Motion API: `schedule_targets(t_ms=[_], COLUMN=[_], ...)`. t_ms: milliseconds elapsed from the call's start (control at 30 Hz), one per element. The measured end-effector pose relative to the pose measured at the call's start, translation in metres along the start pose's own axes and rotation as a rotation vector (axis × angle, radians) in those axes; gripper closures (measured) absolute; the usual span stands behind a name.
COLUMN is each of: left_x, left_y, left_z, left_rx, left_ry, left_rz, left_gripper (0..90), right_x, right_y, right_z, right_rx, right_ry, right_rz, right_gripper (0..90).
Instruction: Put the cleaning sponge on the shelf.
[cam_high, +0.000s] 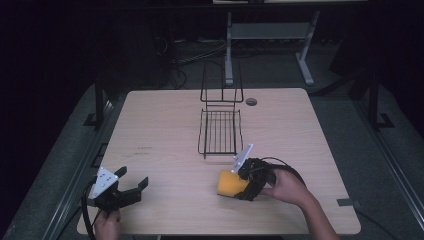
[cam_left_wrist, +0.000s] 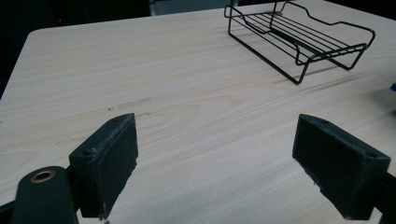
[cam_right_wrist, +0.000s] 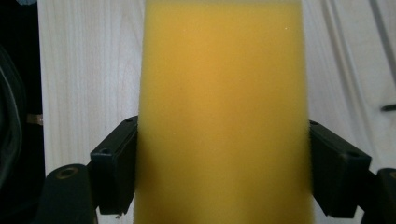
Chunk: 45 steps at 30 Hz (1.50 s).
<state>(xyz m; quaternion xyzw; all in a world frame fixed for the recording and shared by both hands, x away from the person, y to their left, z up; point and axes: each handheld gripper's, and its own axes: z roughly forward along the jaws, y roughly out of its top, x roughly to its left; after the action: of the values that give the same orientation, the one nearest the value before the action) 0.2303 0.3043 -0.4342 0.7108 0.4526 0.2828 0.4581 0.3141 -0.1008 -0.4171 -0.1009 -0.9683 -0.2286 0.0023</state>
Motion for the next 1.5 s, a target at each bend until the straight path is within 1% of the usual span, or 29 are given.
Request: schedule_targets(t_ms=[200, 433, 533, 700, 767, 900, 1067, 1133, 1200, 1333, 1400, 1500], left_x=[0.001, 0.002, 0.002, 0.001, 0.001, 0.001, 0.003, 0.003, 0.004, 0.005, 0.006, 0.007], left_y=[0.000, -0.001, 0.000, 0.000, 0.000, 0.000, 0.000, 0.000, 0.000, -0.001, -0.001, -0.001], left_z=[-0.001, -0.001, 0.000, 0.001, 0.002, 0.001, 0.002, 0.002, 0.003, 0.003, 0.003, 0.003], left_rx=[-0.009, -0.007, -0.007, -0.006, -0.001, -0.001, -0.003, 0.000, 0.000, 0.000, 0.000, 0.004], left_ry=[0.001, 0.002, 0.003, 0.006, 0.000, 0.003, 0.005, 0.006, 0.005, 0.006, 0.006, 0.006], left_rz=[-0.017, -0.017, -0.019, -0.016, -0.011, -0.011, -0.018, -0.018, -0.020, -0.028, -0.033, -0.029], left_gripper=[13.4, 13.4, 13.4, 13.4, 13.4, 13.4, 13.4, 13.4, 13.4, 13.4, 13.4, 13.4], right_x=[-0.007, -0.013, -0.018, -0.022, -0.025, -0.031, -0.037, -0.040, -0.043, -0.048, -0.051, -0.054], right_y=[0.008, 0.016, 0.020, 0.023, 0.024, 0.026, 0.029, 0.030, 0.031, 0.034, 0.037, 0.041], right_z=[-0.006, -0.010, -0.012, -0.015, -0.019, -0.022, -0.024, -0.023, -0.022, -0.021, -0.021, -0.021], right_rx=[-0.009, -0.016, -0.022, -0.027, -0.035, -0.046, -0.044, -0.051, -0.042, -0.040, -0.042, -0.042], right_ry=[0.002, 0.001, 0.005, 0.006, 0.002, -0.001, 0.002, 0.015, 0.011, 0.016, 0.014, 0.015], right_rz=[-0.006, -0.012, -0.017, -0.014, -0.013, -0.008, -0.006, -0.001, -0.004, 0.006, 0.001, 0.002], right_gripper=[21.6, 21.6, 21.6, 21.6, 21.6, 21.6, 21.6, 21.6, 21.6, 21.6, 21.6, 21.6])
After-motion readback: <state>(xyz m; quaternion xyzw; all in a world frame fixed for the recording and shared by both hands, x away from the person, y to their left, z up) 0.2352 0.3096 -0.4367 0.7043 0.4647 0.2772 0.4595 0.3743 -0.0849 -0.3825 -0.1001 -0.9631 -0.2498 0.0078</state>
